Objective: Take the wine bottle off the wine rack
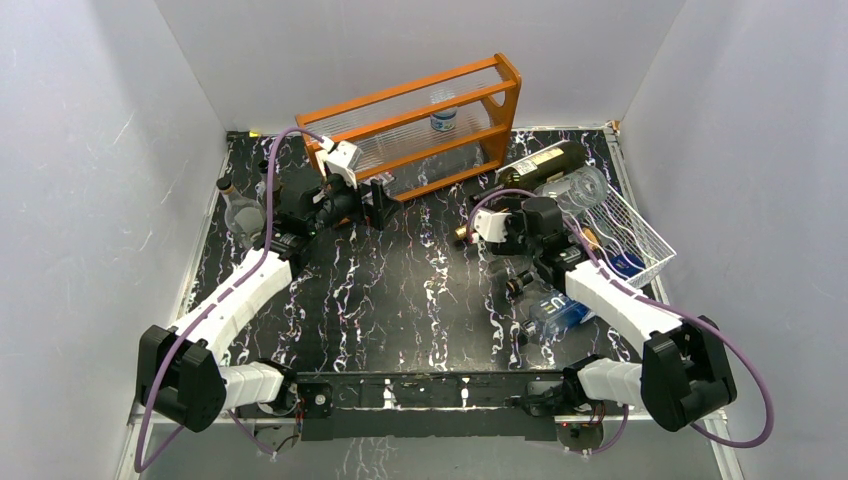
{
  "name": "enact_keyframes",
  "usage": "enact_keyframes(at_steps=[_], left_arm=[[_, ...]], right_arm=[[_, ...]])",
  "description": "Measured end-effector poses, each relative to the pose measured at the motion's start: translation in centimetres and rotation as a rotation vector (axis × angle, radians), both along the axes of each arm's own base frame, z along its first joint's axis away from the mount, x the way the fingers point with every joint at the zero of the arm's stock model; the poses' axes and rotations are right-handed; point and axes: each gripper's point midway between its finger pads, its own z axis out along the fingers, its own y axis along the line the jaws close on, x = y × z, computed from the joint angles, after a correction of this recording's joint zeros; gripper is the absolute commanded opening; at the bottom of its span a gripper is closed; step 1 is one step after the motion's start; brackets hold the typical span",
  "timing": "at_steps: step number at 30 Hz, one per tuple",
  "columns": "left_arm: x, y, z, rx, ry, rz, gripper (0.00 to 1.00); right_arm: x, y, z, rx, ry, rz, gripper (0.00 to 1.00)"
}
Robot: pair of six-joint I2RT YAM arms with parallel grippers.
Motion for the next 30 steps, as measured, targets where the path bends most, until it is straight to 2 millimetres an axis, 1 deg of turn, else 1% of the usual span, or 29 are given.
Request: enact_keyframes(at_steps=[4, 8, 11, 15, 19, 21, 24, 27, 30], left_arm=[[0.0, 0.0, 0.0, 0.001, 0.0, 0.002, 0.98], [0.0, 0.0, 0.0, 0.001, -0.001, 0.002, 0.98], [0.0, 0.0, 0.0, 0.001, -0.001, 0.002, 0.98], [0.0, 0.0, 0.0, 0.001, -0.001, 0.002, 0.98], [0.0, 0.0, 0.0, 0.002, -0.002, 0.002, 0.98], [0.0, 0.0, 0.0, 0.003, -0.003, 0.002, 0.98], [0.0, 0.0, 0.0, 0.003, -0.003, 0.002, 0.98], [0.1, 0.0, 0.0, 0.004, -0.004, 0.002, 0.98], [0.1, 0.0, 0.0, 0.004, -0.004, 0.002, 0.98]], right_arm=[[0.2, -0.6, -0.3, -0.039, -0.033, -0.006, 0.75], [0.5, -0.6, -0.1, -0.051, -0.065, 0.0, 0.72], [0.6, -0.5, -0.2, -0.055, -0.078, 0.014, 0.64], [0.8, -0.2, 0.1, -0.053, -0.098, 0.025, 0.58], [0.8, 0.0, 0.5, -0.047, -0.112, 0.04, 0.5], [0.6, 0.2, 1.0, -0.03, -0.116, 0.048, 0.45], [-0.1, 0.2, 1.9, 0.006, -0.144, 0.056, 0.36], [-0.7, 0.1, 2.4, 0.029, -0.168, 0.06, 0.3], [-0.8, 0.1, 3.1, 0.051, -0.184, 0.053, 0.25]])
